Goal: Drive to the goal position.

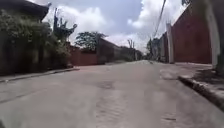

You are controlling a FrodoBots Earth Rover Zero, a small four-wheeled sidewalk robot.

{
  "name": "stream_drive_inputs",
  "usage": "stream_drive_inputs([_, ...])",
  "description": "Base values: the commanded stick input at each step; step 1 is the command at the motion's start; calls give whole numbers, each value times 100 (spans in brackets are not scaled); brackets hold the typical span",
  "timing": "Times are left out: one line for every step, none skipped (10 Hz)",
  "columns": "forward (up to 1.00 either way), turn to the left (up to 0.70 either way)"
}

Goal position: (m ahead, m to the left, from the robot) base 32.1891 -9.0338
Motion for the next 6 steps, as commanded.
stream_drive_inputs([100, -40])
stream_drive_inputs([100, -40])
stream_drive_inputs([100, -38])
stream_drive_inputs([100, -32])
stream_drive_inputs([100, 0])
stream_drive_inputs([100, 0])
